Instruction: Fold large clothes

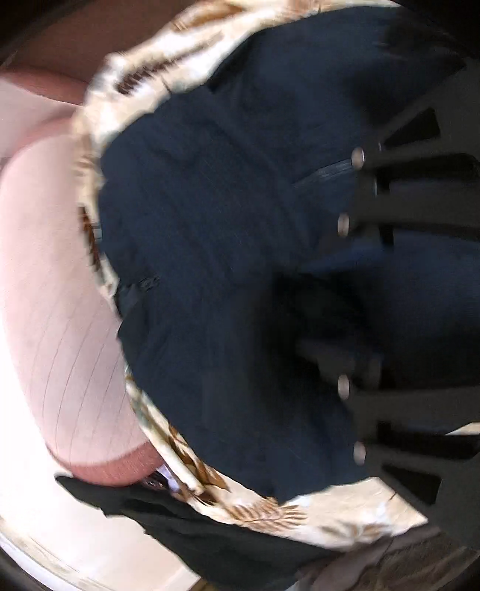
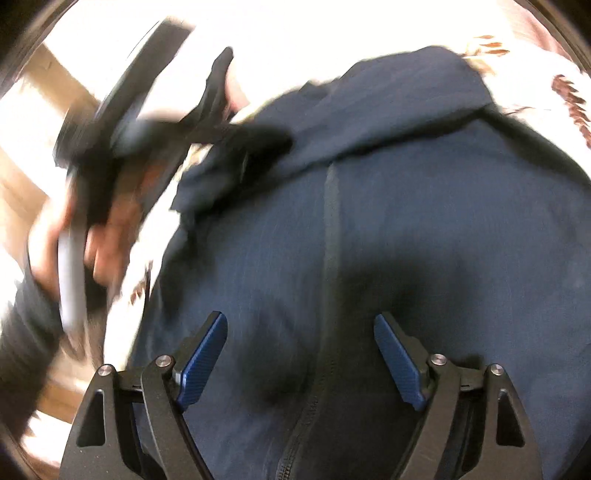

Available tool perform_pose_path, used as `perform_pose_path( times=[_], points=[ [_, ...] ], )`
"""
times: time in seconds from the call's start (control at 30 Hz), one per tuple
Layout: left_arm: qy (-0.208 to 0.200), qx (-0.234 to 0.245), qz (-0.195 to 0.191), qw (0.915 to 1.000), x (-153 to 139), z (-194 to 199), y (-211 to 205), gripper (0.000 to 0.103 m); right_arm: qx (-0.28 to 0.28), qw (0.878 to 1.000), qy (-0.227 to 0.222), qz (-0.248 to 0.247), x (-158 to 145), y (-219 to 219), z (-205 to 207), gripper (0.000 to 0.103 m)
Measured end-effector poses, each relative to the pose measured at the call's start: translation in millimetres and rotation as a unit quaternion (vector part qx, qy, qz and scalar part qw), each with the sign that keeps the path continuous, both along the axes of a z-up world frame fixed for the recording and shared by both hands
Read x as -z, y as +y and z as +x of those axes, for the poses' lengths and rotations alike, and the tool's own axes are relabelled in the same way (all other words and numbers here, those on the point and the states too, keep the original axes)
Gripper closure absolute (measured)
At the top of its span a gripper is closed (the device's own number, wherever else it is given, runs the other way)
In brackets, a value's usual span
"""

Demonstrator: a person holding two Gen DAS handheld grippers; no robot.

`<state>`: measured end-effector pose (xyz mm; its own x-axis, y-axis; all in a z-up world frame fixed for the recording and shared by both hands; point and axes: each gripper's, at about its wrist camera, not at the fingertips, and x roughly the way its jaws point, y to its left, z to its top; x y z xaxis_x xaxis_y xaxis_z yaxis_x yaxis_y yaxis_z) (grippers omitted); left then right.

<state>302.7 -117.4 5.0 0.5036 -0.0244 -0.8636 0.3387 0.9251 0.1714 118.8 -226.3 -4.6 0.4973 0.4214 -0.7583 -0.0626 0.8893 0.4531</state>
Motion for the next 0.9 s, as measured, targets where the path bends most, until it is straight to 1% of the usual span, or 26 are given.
perform_pose_path(
  times=[0.03,0.07,0.1,0.17,0.2,0.27,0.33,0.37,0.43,0.5,0.57,0.6,0.67,0.7,0.73,0.77,0.8,0.83,0.87,0.9],
  points=[
    [-0.007,-0.008,-0.017,0.9998,-4,-3,16,0.048,0.019,1.0,-0.016,0.001,-11,-9,5,0.02],
    [-0.011,-0.022,-0.041,0.9988,-11,-8,38,0.045,0.028,0.999,-0.027,-0.002,-18,-12,9,0.019],
    [-0.01,-0.045,-0.067,0.9967,-15,-10,63,0.045,0.042,0.998,-0.043,-0.011,-31,-15,17,0.018],
    [-0.005,-0.094,-0.108,0.9897,-15,-7,105,0.045,0.049,0.997,-0.06,-0.026,-46,-11,32,0.018],
    [-0.004,-0.119,-0.119,0.9857,-13,-4,124,0.045,0.044,0.996,-0.07,-0.038,-54,-3,42,0.018],
    [-0.001,-0.189,-0.121,0.9745,-6,1,168,0.046,0.027,0.994,-0.082,-0.065,-61,17,61,0.018],
    [0.008,-0.226,-0.136,0.9646,4,3,195,0.046,0.0,0.991,-0.087,-0.102,-62,47,80,0.018],
    [0.017,-0.246,-0.153,0.9571,11,3,212,0.046,-0.012,0.989,-0.089,-0.12,-61,60,87,0.018],
    [0.028,-0.264,-0.174,0.9483,19,1,229,0.046,-0.038,0.982,-0.091,-0.162,-55,87,97,0.019],
    [0.036,-0.27,-0.187,0.9438,26,1,237,0.046,-0.059,0.97,-0.097,-0.216,-46,120,113,0.019],
    [0.046,-0.269,-0.195,0.9422,31,1,237,0.046,-0.057,0.959,-0.092,-0.263,-34,139,130,0.019],
    [0.048,-0.268,-0.198,0.9417,33,0,235,0.046,-0.056,0.955,-0.088,-0.277,-27,146,137,0.019],
    [0.051,-0.265,-0.198,0.9424,36,2,233,0.046,-0.052,0.946,-0.065,-0.314,-10,161,158,0.022],
    [0.051,-0.263,-0.197,0.943,37,2,232,0.046,-0.051,0.942,-0.061,-0.327,-3,166,164,0.031],
    [0.052,-0.261,-0.197,0.9436,37,2,238,0.046,-0.054,0.94,-0.064,-0.331,0,167,167,0.057],
    [0.052,-0.259,-0.196,0.9444,38,2,237,0.046,-0.06,0.94,-0.067,-0.329,0,168,168,0.072],
    [0.052,-0.257,-0.195,0.9451,38,3,237,0.046,-0.062,0.943,-0.063,-0.321,-1,165,169,0.088],
    [0.052,-0.255,-0.193,0.946,38,4,236,0.046,-0.056,0.951,-0.063,-0.298,-7,157,170,0.096],
    [0.052,-0.253,-0.193,0.9467,37,5,235,0.046,-0.049,0.96,-0.071,-0.266,-15,148,168,0.097],
    [0.052,-0.252,-0.194,0.9467,37,6,234,0.046,-0.035,0.97,-0.083,-0.224,-26,133,164,0.098]
  ],
)
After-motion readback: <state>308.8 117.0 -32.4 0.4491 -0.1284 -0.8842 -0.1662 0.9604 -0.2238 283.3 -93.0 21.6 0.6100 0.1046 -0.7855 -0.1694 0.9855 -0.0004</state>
